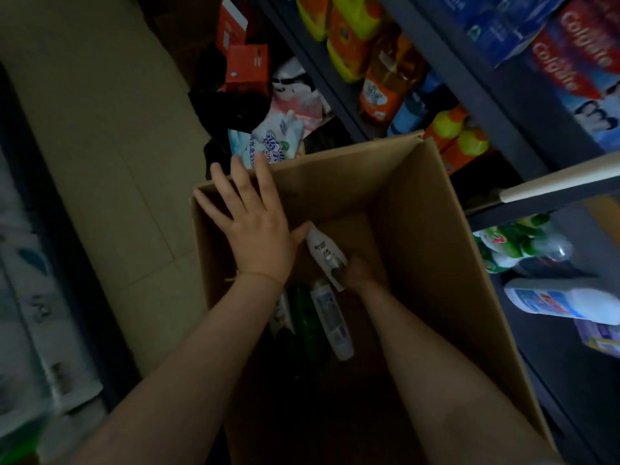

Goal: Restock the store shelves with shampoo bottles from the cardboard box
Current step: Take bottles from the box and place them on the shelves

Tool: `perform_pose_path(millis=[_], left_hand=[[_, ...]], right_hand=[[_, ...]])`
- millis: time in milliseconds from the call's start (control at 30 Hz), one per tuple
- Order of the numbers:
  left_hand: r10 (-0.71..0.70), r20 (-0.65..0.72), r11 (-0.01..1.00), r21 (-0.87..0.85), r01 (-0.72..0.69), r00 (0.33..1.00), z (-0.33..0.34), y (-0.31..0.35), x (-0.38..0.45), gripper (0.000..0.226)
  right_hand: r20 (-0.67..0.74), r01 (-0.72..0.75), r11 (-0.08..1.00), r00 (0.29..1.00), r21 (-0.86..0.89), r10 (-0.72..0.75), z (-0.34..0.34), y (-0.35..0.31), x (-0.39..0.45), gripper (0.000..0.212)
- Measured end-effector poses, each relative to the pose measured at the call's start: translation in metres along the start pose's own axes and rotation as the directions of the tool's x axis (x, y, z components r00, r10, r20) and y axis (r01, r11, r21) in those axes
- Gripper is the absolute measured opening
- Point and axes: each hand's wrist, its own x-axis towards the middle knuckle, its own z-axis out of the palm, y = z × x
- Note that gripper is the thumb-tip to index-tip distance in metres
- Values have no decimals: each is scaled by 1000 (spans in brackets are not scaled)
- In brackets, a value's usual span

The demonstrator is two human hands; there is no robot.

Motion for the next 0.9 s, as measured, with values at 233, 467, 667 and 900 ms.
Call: perform_pose_path(millis=[233,467,667,900], left_hand=[[-14,-46,1000,10,15,999,6,1,0,126],[21,12,999,33,-21,1000,-3,-6,-4,122],[64,194,998,-6,-64,979,-36,-12,-8,104],[77,649,415,-711,567,757,-175,31,-25,33]], right_hand=[[-25,26,999,999,-36,-27,26,5,29,52],[213,-83,937,977,338,10,-11,-11,-14,59],[235,-53,767,963,639,-130,-68,-24,-100,52],[197,-4,536,932,844,-304,-138,-56,-231,85]])
